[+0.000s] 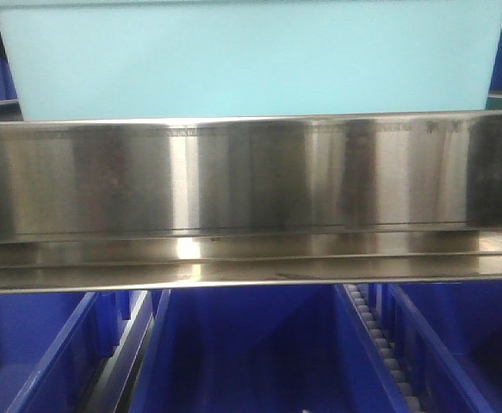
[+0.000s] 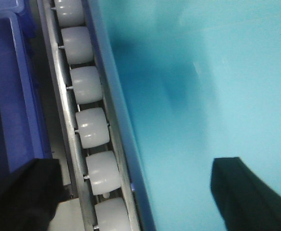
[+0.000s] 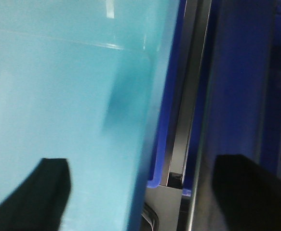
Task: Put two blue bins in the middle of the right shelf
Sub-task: 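Close both grippers on opposite side walls of the teal bin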
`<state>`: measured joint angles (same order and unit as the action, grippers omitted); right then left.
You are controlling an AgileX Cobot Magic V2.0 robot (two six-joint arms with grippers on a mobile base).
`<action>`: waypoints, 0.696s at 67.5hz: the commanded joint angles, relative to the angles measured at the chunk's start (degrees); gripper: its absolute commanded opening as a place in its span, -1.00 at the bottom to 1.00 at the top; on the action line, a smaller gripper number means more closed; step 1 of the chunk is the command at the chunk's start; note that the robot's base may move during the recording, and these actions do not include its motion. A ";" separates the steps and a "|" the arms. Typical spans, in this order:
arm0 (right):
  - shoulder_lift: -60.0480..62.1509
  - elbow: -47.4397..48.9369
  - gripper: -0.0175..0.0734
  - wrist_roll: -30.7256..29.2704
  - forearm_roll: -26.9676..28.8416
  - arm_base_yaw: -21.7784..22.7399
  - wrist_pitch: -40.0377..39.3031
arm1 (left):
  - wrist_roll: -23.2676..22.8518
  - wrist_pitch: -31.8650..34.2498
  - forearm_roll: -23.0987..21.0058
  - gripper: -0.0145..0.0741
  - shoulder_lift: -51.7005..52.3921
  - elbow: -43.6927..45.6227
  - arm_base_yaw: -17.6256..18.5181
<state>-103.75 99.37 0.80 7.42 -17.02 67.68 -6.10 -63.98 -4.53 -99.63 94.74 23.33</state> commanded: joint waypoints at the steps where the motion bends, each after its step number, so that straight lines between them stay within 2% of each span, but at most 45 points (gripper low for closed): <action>1: -0.20 0.55 -0.07 -0.10 -0.72 0.05 -0.64 | -0.06 0.73 -0.13 0.08 0.33 0.60 -0.04; 3: -0.20 0.55 -0.24 -0.10 -0.72 0.05 -0.64 | -0.06 0.73 -0.13 -0.03 0.33 0.60 -0.04; 11: -0.20 0.55 -0.88 -0.10 -1.30 0.05 -0.64 | -0.06 0.85 0.11 -0.69 0.33 0.60 -0.04; 14: -0.20 0.55 -0.98 -0.10 -1.52 0.05 -0.52 | -0.06 0.85 0.11 -0.93 0.33 0.60 -0.04; 31: -0.05 0.55 -0.95 -0.10 -1.63 0.05 0.40 | -0.06 0.48 0.11 -0.92 0.44 0.60 -0.04; 47: 4.35 0.55 -0.95 -0.10 -1.63 0.05 0.67 | -0.06 -4.02 -0.29 -0.92 2.57 4.06 -0.04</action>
<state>-102.37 99.70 0.00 8.35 -17.37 69.06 -6.60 -66.00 -4.12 -99.55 96.61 23.33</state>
